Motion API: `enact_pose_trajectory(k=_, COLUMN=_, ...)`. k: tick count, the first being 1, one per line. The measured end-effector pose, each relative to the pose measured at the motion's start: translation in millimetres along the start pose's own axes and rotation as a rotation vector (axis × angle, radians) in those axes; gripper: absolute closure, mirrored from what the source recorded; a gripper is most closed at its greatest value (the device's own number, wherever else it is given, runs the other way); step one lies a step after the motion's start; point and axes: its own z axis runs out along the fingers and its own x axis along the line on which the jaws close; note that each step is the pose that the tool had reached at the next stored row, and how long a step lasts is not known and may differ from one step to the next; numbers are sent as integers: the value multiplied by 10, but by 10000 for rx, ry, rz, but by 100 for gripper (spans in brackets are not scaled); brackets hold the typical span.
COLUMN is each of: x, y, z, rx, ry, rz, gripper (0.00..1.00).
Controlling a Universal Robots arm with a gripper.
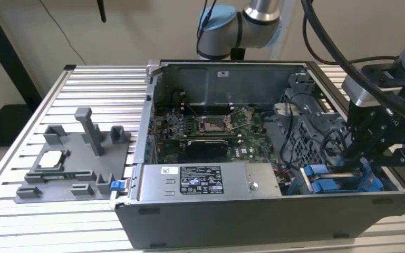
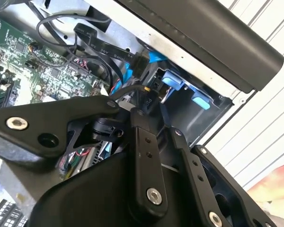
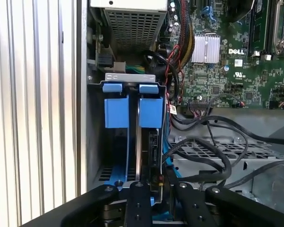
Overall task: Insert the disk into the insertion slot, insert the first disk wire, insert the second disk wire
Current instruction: 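Insert the first disk wire, then insert the second disk wire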
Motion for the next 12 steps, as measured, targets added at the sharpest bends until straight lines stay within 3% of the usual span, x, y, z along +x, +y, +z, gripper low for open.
enact_pose_trajectory(k=12, x=-2, y=-1, z=-32, rx=0, ry=-1, rz=0, gripper=0)
